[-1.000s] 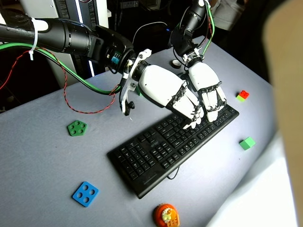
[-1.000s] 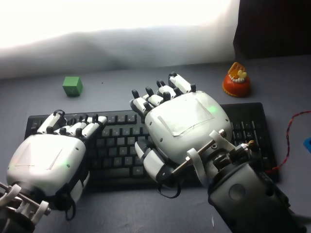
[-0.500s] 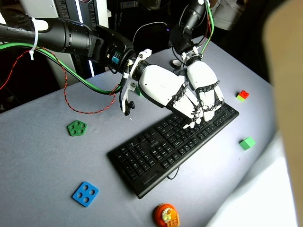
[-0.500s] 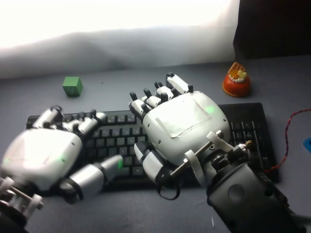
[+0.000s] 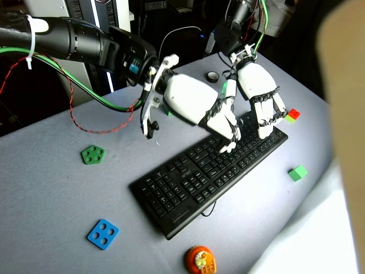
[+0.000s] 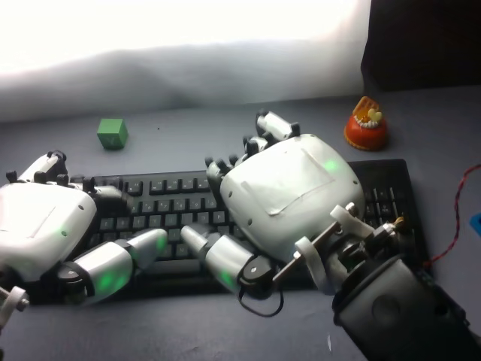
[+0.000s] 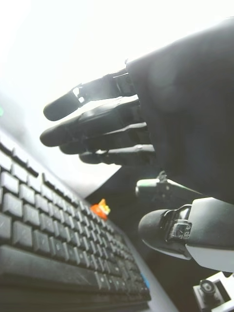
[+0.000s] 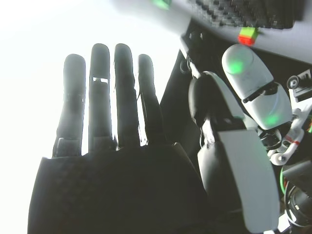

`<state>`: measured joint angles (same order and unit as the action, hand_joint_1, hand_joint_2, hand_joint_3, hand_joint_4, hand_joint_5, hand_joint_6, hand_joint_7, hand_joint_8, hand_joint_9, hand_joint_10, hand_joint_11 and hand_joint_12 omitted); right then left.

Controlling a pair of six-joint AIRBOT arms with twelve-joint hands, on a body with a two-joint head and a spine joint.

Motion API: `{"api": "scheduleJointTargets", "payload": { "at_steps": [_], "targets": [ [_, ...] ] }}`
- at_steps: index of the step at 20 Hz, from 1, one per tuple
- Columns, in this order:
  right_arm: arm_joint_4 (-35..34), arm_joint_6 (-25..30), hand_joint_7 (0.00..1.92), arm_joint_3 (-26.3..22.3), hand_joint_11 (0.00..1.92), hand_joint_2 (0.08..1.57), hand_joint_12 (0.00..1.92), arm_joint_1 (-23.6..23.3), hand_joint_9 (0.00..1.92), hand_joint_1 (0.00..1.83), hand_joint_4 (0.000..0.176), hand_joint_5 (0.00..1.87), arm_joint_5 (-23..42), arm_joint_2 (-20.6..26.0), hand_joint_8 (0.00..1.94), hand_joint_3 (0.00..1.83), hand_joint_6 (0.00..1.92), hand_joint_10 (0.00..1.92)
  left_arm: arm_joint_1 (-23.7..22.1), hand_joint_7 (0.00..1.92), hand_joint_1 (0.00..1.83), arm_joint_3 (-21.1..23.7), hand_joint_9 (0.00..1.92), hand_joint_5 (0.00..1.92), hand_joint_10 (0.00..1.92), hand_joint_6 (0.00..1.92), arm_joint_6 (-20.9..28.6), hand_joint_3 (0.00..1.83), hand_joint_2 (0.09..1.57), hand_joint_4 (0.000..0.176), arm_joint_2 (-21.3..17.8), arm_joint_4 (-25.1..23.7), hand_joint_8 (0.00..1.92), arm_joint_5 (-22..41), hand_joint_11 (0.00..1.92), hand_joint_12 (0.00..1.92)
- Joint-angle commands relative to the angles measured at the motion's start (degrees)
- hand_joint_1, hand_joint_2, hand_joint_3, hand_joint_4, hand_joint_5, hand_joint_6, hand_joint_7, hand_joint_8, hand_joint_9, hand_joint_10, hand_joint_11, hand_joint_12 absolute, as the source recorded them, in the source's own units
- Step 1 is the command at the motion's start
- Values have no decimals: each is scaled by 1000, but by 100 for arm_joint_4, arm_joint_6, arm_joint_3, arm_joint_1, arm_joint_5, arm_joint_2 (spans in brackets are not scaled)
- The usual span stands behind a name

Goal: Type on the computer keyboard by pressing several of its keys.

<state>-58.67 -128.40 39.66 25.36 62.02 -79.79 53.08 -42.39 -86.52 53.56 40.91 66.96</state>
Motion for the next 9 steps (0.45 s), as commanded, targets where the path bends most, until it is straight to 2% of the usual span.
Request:
{"api": "scheduleJointTargets", "payload": {
  "at_steps": [1, 2, 3, 4, 5, 6, 7, 9],
  "targets": [
    [455, -14, 1070, -30, 567, 1281, 1896, -71, 887, 123, 0, 930, 337, 23, 978, 0, 993, 1478, -66, 862, 56, 42, 694, 854, 1398, 977, 18, 0, 1344, 0, -115, -246, 1164, 486, 345, 1878],
    [455, -12, 1191, -31, 928, 1349, 1920, -68, 1128, 66, 0, 1011, 357, 23, 1545, 13, 1402, 1892, -81, 1038, 3, 106, 905, 948, 1793, 1444, 46, 5, 1373, 0, -201, -246, 1547, 444, 676, 1919],
    [455, -6, 1252, -31, 1066, 1383, 1921, -61, 1216, 127, 0, 1054, 362, 22, 1640, 17, 1560, 1915, -89, 1109, 0, 159, 1036, 976, 1895, 1660, 57, 12, 1407, 0, -276, -245, 1671, 416, 842, 1921],
    [454, 10, 1252, -35, 1066, 1383, 1921, -53, 1216, 127, 0, 1054, 374, 20, 1640, 17, 1560, 1915, -100, 1109, 0, 206, 1036, 976, 1895, 1660, 58, 12, 1407, 0, -343, -245, 1671, 397, 842, 1921],
    [454, 14, 1274, -46, 1235, 1463, 1921, -50, 1278, 154, 0, 1071, 385, 20, 1767, 26, 1710, 1921, -109, 1250, 106, 240, 1226, 1078, 1920, 1829, 78, 18, 1478, 0, -398, -244, 1743, 370, 1117, 1921],
    [454, 14, 1293, -56, 1273, 1493, 1921, -48, 1314, 174, 0, 1066, 402, 20, 1786, 26, 1768, 1921, -114, 1273, 207, 267, 1270, 1124, 1921, 1903, 101, 17, 1500, 0, -446, -243, 1815, 352, 1215, 1921],
    [454, 12, 1293, -56, 1273, 1493, 1921, -45, 1314, 174, 0, 1066, 408, 20, 1786, 26, 1768, 1921, -118, 1273, 207, 278, 1270, 1124, 1921, 1903, 115, 17, 1500, 0, -480, -243, 1815, 343, 1215, 1921],
    [454, 3, 1293, -56, 1326, 1545, 1921, -40, 1330, 192, 0, 1039, 414, 22, 1822, 30, 1842, 1921, -122, 1255, 372, 280, 1279, 1137, 1921, 1920, 137, 8, 1518, 0, -520, -241, 1897, 339, 1227, 1921]
  ]
}}
